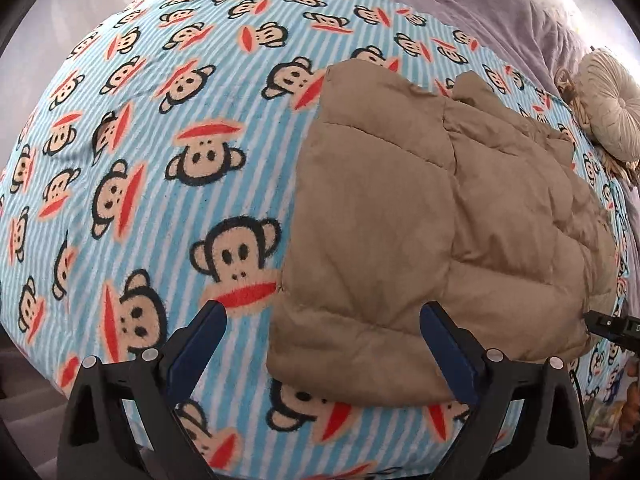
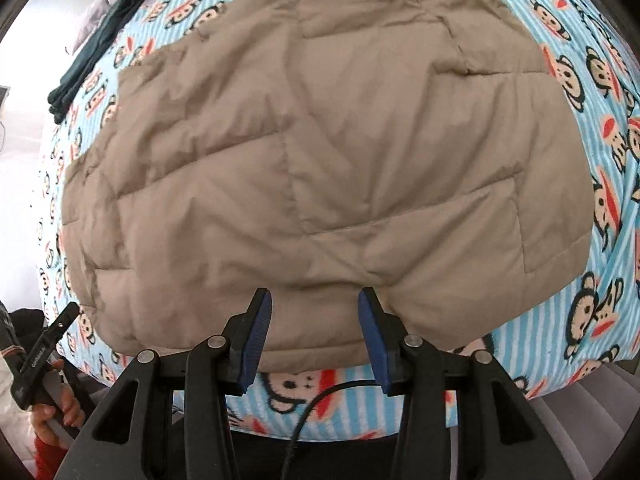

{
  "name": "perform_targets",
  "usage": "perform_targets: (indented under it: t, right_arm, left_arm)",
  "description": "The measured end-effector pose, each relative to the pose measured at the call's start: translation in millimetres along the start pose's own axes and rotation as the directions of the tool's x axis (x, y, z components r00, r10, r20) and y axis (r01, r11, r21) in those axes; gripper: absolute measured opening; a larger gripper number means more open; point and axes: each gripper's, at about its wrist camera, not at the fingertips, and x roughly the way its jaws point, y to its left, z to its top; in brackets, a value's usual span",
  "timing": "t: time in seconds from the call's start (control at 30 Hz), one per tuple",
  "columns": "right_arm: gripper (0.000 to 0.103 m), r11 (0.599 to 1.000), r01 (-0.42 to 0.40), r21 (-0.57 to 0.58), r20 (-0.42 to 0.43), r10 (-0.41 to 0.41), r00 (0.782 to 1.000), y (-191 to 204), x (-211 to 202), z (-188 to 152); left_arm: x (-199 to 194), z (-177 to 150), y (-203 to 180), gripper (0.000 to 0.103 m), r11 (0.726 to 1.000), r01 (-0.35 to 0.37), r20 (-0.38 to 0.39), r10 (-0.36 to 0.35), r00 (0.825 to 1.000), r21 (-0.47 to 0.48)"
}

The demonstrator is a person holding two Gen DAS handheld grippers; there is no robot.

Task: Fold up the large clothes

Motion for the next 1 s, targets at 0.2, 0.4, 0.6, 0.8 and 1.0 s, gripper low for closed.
perform_targets:
  t: [0.2, 0.4, 0.6, 0.8, 1.0]
  right_arm:
    - [0.072, 1.0, -0.015, -0.023, 0.028, 0.016, 0.999, 16, -6, -7]
    - [0.082, 0.996, -0.026, -0.083, 0.052, 0.03, 0.998, 44, -3, -8]
    - [0.095, 0.992, -0.019, -0.126, 0.095, 0.031, 0.995, 59, -2, -16]
    - [0.095, 0.993, -0.02, -0.114, 0.065, 0.027, 0.997, 61, 8, -16]
    - [0.095, 0.998, -0.036, -0.051, 0.008, 0.037, 0.999, 49, 28, -15]
  left_arm:
    - [4, 3, -3, 0.098, 1.0, 0.017, -0.015, -0.017, 1.0, 0.008]
    - [8, 6, -4, 0.098, 0.999, 0.023, -0.028, -0.022, 0.999, 0.028]
    - [14, 10, -2, 0.098, 0.999, 0.031, -0.046, -0.029, 0.999, 0.039]
    - [13, 28, 18, 0.098, 0.996, 0.083, -0.006, -0.082, 0.997, 0.031]
    - [56, 55, 48, 0.098, 0.945, 0.326, -0.113, -0.325, 0.939, -0.011]
